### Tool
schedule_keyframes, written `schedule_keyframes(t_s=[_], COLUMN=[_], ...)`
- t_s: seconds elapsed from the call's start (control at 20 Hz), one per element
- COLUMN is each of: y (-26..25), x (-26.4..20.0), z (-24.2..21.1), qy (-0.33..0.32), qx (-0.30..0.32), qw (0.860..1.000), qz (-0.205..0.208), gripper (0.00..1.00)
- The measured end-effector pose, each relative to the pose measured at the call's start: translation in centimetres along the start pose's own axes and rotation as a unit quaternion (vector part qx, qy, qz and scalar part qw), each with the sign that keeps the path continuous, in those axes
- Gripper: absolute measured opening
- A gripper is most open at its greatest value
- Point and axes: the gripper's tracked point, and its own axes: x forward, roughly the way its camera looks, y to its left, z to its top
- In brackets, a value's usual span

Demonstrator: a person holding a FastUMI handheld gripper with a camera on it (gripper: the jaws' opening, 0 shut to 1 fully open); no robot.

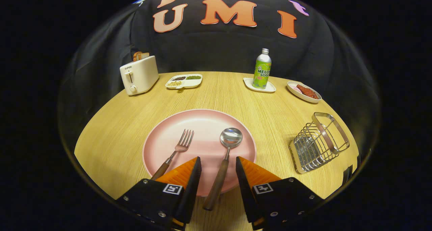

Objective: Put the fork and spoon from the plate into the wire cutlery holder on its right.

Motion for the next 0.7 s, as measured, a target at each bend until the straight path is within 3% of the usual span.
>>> schedule_keyframes(t_s=[0.3, 0.35, 0.4, 0.7], y=[-0.5, -0.6, -0.4, -0.9], x=[0.9, 0.8, 0.7, -0.8], z=[-0.5, -0.4, -0.2, 1.5], qy=[0.018, 0.018, 0.018, 0.015], qx=[0.012, 0.013, 0.022, 0.020], qw=[1.000, 1.000, 1.000, 1.000], qz=[-0.011, -0.011, -0.007, 0.010], gripper=[0.23, 0.21, 0.11, 0.05])
